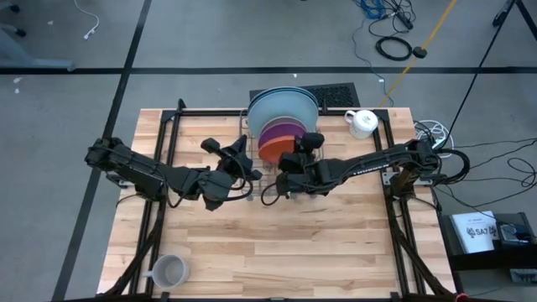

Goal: Sort dishes
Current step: Put the orange plate into the dish rack

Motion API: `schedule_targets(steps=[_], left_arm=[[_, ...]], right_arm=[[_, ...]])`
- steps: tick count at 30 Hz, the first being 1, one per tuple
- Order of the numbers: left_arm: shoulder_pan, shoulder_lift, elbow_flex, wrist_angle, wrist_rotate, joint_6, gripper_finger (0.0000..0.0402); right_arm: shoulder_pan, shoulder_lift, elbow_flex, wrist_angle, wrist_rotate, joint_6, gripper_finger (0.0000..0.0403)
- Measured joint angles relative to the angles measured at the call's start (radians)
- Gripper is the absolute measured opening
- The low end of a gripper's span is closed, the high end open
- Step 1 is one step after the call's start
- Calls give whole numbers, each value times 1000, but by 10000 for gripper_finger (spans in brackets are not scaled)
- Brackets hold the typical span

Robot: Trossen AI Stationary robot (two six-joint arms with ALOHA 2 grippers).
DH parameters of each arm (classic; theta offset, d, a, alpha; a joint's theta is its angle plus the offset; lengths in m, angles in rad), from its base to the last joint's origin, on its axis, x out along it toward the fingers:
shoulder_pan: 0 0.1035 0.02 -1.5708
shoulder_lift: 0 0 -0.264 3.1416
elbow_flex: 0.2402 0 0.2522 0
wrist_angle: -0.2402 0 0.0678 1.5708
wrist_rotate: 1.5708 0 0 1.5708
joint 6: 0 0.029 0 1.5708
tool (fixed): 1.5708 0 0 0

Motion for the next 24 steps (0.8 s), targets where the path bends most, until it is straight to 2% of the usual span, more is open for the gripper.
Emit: schedule_targets(steps=[9, 24], left_arm=[[0, 0, 0, 0, 0, -1, 11], [0, 0, 0, 1, 0, -1, 11]], right_arm=[[1, -1, -47, 5, -2, 95, 0], [2, -5, -72, 41, -51, 78, 0]])
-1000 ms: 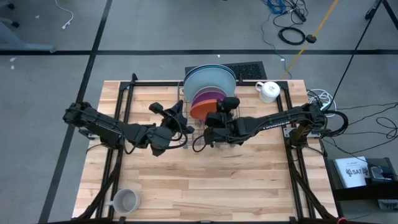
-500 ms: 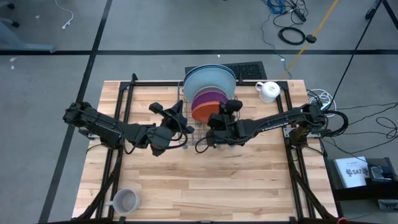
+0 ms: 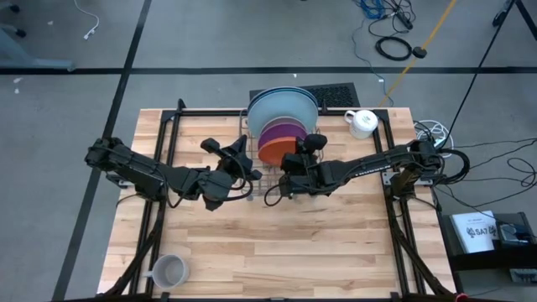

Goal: Sort dishes
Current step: Put the orange plate into the dish rack

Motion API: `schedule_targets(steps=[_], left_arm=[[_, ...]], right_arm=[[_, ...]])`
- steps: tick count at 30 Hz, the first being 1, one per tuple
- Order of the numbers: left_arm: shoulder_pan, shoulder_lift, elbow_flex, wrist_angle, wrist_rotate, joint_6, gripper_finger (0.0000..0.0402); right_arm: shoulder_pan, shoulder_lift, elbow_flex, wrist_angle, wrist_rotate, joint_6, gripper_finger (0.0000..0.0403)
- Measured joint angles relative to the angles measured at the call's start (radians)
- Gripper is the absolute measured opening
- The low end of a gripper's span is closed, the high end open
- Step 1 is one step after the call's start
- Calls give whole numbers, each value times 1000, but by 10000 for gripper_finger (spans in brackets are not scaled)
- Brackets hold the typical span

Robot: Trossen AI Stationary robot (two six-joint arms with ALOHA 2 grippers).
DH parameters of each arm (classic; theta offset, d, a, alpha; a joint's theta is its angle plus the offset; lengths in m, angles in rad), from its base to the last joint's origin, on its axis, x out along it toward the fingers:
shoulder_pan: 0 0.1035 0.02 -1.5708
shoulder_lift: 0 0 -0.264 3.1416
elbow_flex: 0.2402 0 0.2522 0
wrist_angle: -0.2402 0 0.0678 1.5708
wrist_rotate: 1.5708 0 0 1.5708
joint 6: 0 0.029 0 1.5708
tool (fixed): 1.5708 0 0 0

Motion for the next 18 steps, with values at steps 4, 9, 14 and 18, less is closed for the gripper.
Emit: schedule_targets(steps=[4, 9, 14, 18], left_arm=[[0, 0, 0, 0, 0, 0, 11], [0, 0, 0, 0, 0, 0, 11], [0, 0, 0, 0, 0, 0, 11], [0, 0, 0, 0, 0, 0, 11]], right_arm=[[0, 0, 0, 11, -26, 0, 2], [-1, 1, 0, 43, -66, 9, 3], [-1, 2, -1, 53, -71, 8, 13], [-1, 3, -1, 51, -81, 12, 26]])
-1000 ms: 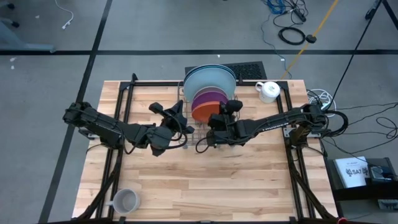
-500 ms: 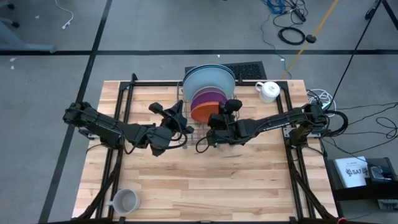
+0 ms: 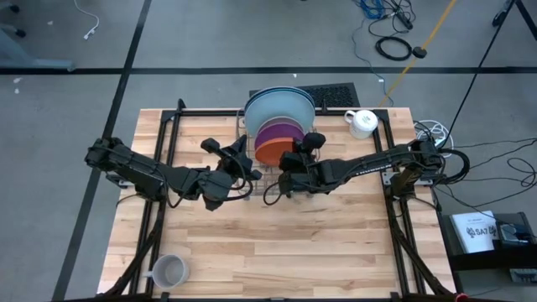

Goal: Sort dishes
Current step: Put the orange plate into the dish rack

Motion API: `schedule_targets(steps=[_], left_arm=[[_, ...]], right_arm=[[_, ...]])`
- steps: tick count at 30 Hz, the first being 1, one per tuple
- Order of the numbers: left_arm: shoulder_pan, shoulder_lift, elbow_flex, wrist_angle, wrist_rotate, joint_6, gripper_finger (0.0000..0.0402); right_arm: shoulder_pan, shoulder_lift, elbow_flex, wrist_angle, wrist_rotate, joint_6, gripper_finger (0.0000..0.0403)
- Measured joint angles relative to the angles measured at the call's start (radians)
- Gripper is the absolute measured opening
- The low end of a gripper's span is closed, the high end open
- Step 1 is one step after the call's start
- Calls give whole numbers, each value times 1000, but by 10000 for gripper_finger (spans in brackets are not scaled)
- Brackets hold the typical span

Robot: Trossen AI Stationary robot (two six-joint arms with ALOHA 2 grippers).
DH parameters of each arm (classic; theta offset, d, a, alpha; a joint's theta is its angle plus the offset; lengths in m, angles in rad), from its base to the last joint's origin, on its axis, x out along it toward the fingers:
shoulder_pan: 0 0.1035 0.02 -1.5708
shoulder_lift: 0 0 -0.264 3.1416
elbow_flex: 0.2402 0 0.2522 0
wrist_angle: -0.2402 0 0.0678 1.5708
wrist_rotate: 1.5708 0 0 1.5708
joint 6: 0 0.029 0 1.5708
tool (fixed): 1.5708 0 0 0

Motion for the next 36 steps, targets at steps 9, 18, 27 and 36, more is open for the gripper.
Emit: schedule_targets(steps=[9, 18, 27, 36], left_arm=[[0, 0, 0, 0, 0, 0, 11], [0, 0, 0, 0, 0, 0, 11], [0, 0, 0, 0, 0, 0, 11], [0, 0, 0, 0, 0, 0, 11]], right_arm=[[0, 0, 0, -8, -50, 76, 30], [1, 1, 0, -7, -69, 55, 19], [1, 5, 6, -5, -68, -2, 76], [2, 7, 20, -1, -81, -85, 99]])
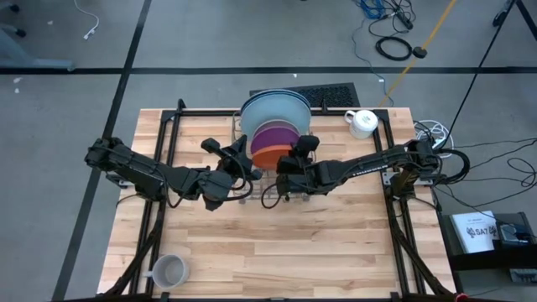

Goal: Sort dishes
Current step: Put the orange plate into the dish rack

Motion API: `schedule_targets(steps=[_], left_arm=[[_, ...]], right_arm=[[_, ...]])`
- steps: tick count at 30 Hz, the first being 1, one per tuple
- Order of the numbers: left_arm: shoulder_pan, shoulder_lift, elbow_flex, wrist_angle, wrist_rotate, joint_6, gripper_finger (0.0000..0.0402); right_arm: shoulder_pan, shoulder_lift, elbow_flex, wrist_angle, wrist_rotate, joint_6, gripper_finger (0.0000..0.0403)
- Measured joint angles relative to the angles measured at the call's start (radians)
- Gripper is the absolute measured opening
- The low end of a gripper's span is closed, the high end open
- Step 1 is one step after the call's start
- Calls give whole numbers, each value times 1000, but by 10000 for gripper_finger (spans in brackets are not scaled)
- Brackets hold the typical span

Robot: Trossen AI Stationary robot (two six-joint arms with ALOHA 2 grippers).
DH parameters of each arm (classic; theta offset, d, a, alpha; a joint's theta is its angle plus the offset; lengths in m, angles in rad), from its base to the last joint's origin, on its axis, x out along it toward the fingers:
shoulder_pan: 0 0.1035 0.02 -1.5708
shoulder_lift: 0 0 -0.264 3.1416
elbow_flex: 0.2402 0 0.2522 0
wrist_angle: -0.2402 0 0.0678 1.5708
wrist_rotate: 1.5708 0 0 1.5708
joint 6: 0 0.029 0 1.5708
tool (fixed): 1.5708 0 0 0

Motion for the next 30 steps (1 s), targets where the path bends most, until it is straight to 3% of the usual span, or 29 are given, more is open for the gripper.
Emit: schedule_targets(steps=[7, 22, 30], left_arm=[[0, 0, 0, 0, 0, 0, 11], [0, 0, 0, 0, 0, 0, 11], [0, 0, 0, 0, 0, 0, 11]], right_arm=[[0, 0, 2, 25, 13, -81, 100], [2, -2, 3, 132, 132, -516, 100], [2, -5, 5, 135, 122, -731, 100]])
